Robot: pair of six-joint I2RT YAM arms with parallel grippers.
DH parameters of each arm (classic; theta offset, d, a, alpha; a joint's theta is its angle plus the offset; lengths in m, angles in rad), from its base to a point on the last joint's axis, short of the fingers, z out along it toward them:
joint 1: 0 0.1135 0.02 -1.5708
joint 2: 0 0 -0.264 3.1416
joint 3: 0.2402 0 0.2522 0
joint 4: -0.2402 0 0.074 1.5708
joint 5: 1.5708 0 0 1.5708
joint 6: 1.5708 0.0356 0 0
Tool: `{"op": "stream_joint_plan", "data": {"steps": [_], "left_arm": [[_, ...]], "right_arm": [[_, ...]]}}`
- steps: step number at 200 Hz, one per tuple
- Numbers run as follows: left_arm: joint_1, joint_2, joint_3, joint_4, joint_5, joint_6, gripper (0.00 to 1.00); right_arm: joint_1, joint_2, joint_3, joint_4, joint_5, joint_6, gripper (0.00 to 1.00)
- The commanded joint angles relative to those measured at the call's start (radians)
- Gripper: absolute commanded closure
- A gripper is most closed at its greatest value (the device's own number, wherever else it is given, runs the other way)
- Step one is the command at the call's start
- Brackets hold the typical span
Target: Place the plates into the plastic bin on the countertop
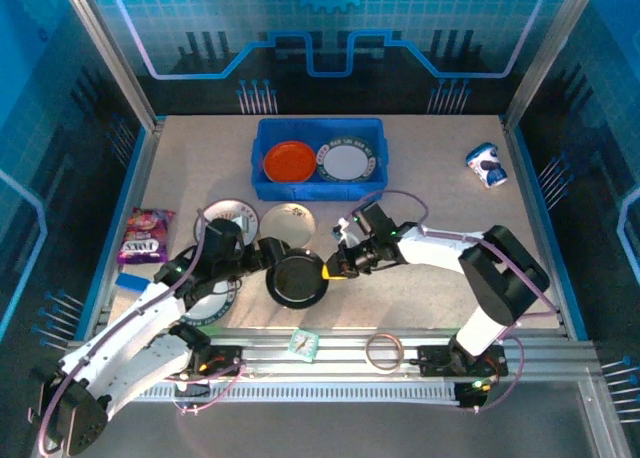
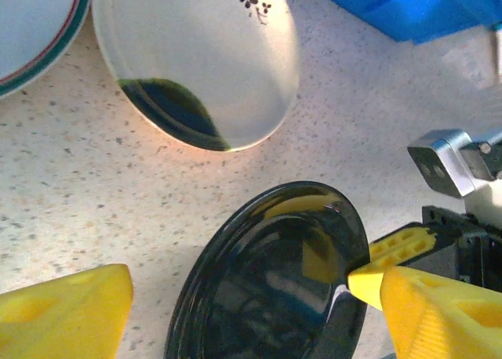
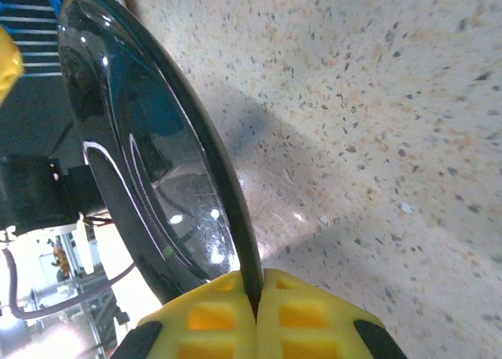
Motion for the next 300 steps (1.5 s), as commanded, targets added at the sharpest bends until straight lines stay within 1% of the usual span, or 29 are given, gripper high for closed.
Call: {"op": "stream_joint_plan", "data": {"steps": [1, 17, 54, 74, 84, 102, 111, 115, 119, 124, 144, 152, 165, 171, 175, 182, 186, 212, 215, 219, 224, 227, 229, 233, 236, 239, 268, 285, 300], "left_arm": [[-0.002, 0.033, -0.014, 0.108, 0.062, -0.009, 0.24], [-0.003, 0.063, -0.019, 0.143, 0.073, -0.019, 0.29], [-0.002, 0.114, -0.029, 0.219, 0.101, -0.036, 0.45], [-0.003, 0.128, -0.029, 0.231, 0.101, -0.04, 0.56], [-0.003, 0.13, -0.031, 0.235, 0.098, -0.041, 0.63], [-0.002, 0.132, -0.034, 0.249, 0.1, -0.042, 0.71], [-0.002, 0.133, -0.033, 0.255, 0.101, -0.044, 0.77], [-0.001, 0.134, -0.032, 0.258, 0.1, -0.046, 0.82], [-0.002, 0.135, -0.033, 0.26, 0.102, -0.047, 0.89], [0.002, 0.137, -0.032, 0.261, 0.102, -0.052, 1.0], [0.009, 0.141, -0.044, 0.306, 0.131, -0.076, 1.0], [0.014, 0.143, -0.052, 0.333, 0.151, -0.091, 1.0], [0.018, 0.147, -0.062, 0.374, 0.18, -0.109, 1.0], [0.018, 0.15, -0.06, 0.38, 0.186, -0.113, 1.0], [0.018, 0.152, -0.056, 0.379, 0.186, -0.113, 1.0], [0.021, 0.155, -0.05, 0.372, 0.184, -0.112, 1.0], [0.02, 0.154, -0.045, 0.366, 0.183, -0.11, 1.0], [0.028, 0.15, -0.031, 0.35, 0.175, -0.106, 1.0], [0.03, 0.15, -0.028, 0.342, 0.17, -0.105, 0.95], [0.029, 0.148, -0.024, 0.329, 0.161, -0.103, 0.8], [0.029, 0.145, -0.018, 0.309, 0.148, -0.1, 0.52], [0.03, 0.142, -0.016, 0.301, 0.139, -0.098, 0.39], [0.029, 0.14, -0.015, 0.296, 0.134, -0.096, 0.26], [0.03, 0.134, -0.014, 0.283, 0.124, -0.093, 0.1], [0.031, 0.129, -0.013, 0.278, 0.118, -0.09, 0.02], [0.031, 0.124, -0.013, 0.273, 0.11, -0.085, 0.01], [0.031, 0.047, -0.018, 0.234, 0.049, -0.044, 0.01], [0.031, 0.013, -0.019, 0.212, 0.022, -0.024, 0.01], [0.031, 0.006, -0.017, 0.21, 0.027, -0.005, 0.01]], "right_arm": [[-0.037, -0.066, -0.005, -0.07, -0.053, -0.02, 1.0], [-0.06, -0.088, 0.003, -0.077, -0.072, -0.015, 1.0], [-0.088, -0.088, 0.054, -0.095, -0.102, -0.009, 1.0], [-0.098, -0.078, 0.073, -0.09, -0.113, 0.0, 1.0], [-0.1, -0.073, 0.098, -0.088, -0.117, 0.005, 1.0], [-0.106, -0.057, 0.108, -0.054, -0.14, 0.031, 1.0], [-0.108, -0.051, 0.11, -0.035, -0.146, 0.046, 1.0], [-0.109, -0.049, 0.112, -0.025, -0.147, 0.052, 1.0], [-0.109, -0.046, 0.113, -0.018, -0.151, 0.059, 1.0], [-0.11, -0.043, 0.116, -0.009, -0.154, 0.065, 0.95], [-0.111, -0.036, 0.128, 0.012, -0.158, 0.08, 0.73], [-0.114, -0.032, 0.132, 0.016, -0.154, 0.081, 0.69], [-0.118, -0.025, 0.141, 0.024, -0.15, 0.085, 0.68], [-0.119, -0.02, 0.146, 0.026, -0.151, 0.086, 0.71], [-0.12, -0.018, 0.15, 0.027, -0.151, 0.087, 0.78], [-0.123, -0.015, 0.156, 0.026, -0.148, 0.09, 0.93], [-0.124, -0.015, 0.159, 0.026, -0.145, 0.09, 0.99], [-0.135, -0.007, 0.198, -0.006, -0.122, 0.076, 1.0], [-0.137, -0.005, 0.209, -0.022, -0.115, 0.069, 1.0], [-0.141, -0.004, 0.222, -0.043, -0.102, 0.059, 1.0], [-0.146, -0.003, 0.238, -0.069, -0.084, 0.045, 1.0], [-0.149, -0.003, 0.249, -0.087, -0.073, 0.037, 1.0], [-0.152, -0.002, 0.255, -0.101, -0.063, 0.03, 1.0], [-0.156, -0.001, 0.275, -0.133, -0.041, 0.015, 1.0], [-0.159, 0.0, 0.291, -0.156, -0.026, 0.003, 1.0], [-0.162, 0.001, 0.309, -0.175, -0.01, -0.008, 1.0], [-0.181, 0.052, 0.528, -0.41, 0.17, -0.125, 1.0], [-0.195, 0.119, 0.664, -0.492, 0.247, -0.152, 1.0], [-0.206, 0.184, 0.77, -0.514, 0.289, -0.148, 1.0]]}}
